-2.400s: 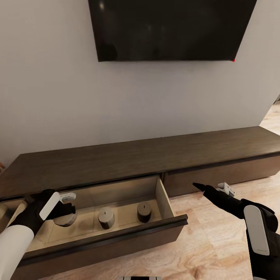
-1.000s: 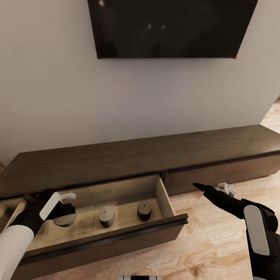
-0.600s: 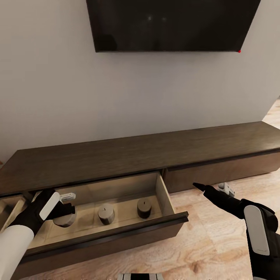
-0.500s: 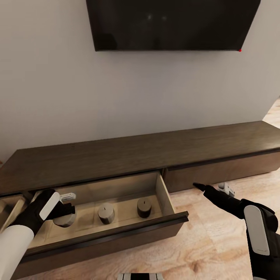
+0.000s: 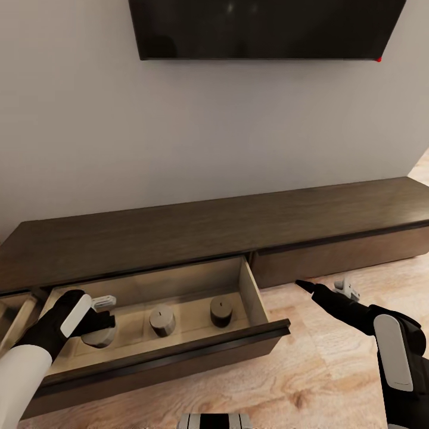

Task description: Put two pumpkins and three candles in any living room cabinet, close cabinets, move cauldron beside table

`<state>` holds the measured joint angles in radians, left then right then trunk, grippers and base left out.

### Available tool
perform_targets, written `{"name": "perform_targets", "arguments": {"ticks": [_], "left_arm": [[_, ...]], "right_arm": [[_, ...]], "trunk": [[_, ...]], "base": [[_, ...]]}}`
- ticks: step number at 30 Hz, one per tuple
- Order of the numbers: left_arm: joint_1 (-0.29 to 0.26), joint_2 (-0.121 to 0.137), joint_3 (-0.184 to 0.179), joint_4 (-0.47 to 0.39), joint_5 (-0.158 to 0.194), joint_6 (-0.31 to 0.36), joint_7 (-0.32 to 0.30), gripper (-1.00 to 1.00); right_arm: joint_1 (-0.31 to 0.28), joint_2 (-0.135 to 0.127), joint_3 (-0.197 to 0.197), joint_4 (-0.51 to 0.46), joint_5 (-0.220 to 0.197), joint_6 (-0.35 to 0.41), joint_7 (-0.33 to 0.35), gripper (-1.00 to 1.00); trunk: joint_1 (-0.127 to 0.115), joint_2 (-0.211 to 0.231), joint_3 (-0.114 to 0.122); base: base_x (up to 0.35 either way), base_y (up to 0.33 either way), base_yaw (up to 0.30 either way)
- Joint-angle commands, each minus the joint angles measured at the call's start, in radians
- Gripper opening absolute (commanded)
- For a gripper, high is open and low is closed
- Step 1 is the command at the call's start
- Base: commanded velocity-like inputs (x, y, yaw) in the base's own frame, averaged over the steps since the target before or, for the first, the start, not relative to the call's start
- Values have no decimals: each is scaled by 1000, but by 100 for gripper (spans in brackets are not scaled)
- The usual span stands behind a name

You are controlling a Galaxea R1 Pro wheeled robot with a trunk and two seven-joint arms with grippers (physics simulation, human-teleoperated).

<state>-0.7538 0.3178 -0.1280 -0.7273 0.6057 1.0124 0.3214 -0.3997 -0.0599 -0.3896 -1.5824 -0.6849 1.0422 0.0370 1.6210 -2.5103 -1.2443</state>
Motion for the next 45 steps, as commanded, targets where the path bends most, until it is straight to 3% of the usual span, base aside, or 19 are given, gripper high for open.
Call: {"name": "perform_targets", "arguments": {"ticks": [1, 16, 25, 36, 40, 45], "left_arm": [[-1, 1, -5, -1, 9, 2, 8, 100], [-1, 1, -5, -2, 9, -1, 5, 100], [0, 1, -4, 0, 9, -90, 7, 100], [1, 2, -5, 0, 9, -101, 8, 100], [1, 1, -5, 0, 9, -100, 10, 100], [1, 1, -5, -1, 10, -101, 7, 100]], "right_arm": [[-1, 0, -1, -1, 2, 5, 4, 100], [-1, 0, -2, -1, 2, 5, 4, 100], [-1, 0, -2, -1, 2, 5, 4, 100], [-1, 0, -2, -1, 2, 5, 4, 100], [-1, -1, -2, -1, 2, 5, 4, 100], [0, -4, -33, -1, 2, 5, 6, 100]], "trunk": [[0, 0, -1], [5, -3, -43], [6, -4, -55], [10, -6, -86], [10, -6, -86], [10, -6, -90]], "base": [[0, 0, 0], [0, 0, 0], [0, 0, 0], [0, 0, 0], [0, 0, 0], [0, 0, 0]]}}
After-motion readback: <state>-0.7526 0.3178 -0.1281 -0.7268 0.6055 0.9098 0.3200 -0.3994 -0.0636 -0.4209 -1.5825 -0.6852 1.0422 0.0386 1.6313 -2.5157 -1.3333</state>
